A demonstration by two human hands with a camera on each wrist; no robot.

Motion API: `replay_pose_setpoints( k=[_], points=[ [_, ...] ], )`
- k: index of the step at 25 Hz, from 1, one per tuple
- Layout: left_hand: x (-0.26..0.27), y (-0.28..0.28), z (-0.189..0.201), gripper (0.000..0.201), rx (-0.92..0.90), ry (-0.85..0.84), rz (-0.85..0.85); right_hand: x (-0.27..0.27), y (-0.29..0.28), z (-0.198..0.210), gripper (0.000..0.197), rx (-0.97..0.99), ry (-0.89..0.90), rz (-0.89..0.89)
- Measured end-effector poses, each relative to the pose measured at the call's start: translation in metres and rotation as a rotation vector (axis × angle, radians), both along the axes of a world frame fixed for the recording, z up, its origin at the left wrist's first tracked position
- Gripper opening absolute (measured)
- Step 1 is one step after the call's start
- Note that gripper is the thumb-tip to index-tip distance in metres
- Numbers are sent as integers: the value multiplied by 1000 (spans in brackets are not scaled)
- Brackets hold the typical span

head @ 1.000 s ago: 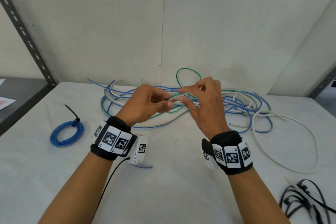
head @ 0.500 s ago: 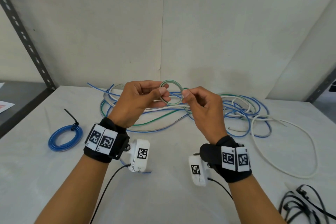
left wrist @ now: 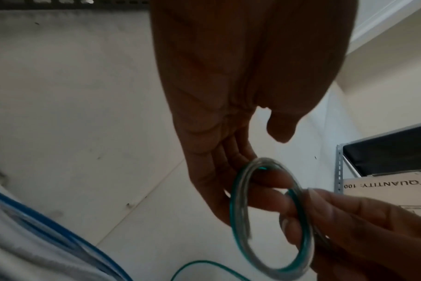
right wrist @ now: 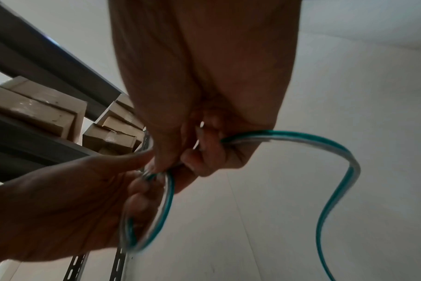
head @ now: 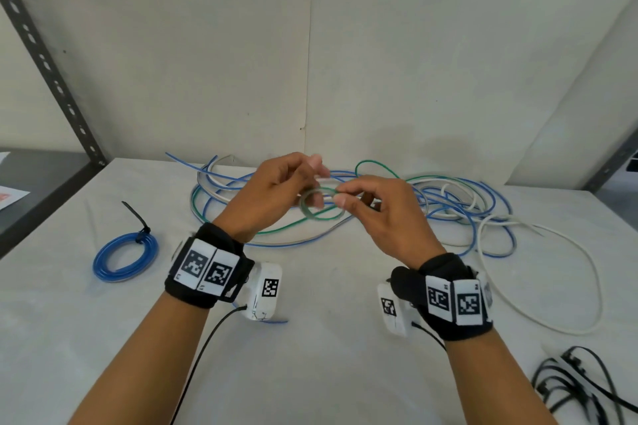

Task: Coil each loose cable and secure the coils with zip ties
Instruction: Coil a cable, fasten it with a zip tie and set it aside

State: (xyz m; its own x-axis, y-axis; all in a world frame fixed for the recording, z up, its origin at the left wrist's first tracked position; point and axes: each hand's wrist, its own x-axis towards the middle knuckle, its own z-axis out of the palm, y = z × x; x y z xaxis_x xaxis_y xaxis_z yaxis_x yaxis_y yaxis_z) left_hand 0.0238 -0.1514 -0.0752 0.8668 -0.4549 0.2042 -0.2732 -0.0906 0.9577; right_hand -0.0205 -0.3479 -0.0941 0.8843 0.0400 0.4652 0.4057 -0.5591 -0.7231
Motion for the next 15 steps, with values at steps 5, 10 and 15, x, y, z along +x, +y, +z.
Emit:
replay_pose_setpoints(
  k=[5,10,15],
  points=[
    [-12,-12,0,45,204,-1,-91,-6,-3,6,4,-154,-24,50],
    [-8,-15,-3,52,49,-5,17,-8,-4,15,5,-47,-110,-14],
    [0,-9,9,43,-436,220,67,-13,-11,25,12,131,-174,-84]
  ],
)
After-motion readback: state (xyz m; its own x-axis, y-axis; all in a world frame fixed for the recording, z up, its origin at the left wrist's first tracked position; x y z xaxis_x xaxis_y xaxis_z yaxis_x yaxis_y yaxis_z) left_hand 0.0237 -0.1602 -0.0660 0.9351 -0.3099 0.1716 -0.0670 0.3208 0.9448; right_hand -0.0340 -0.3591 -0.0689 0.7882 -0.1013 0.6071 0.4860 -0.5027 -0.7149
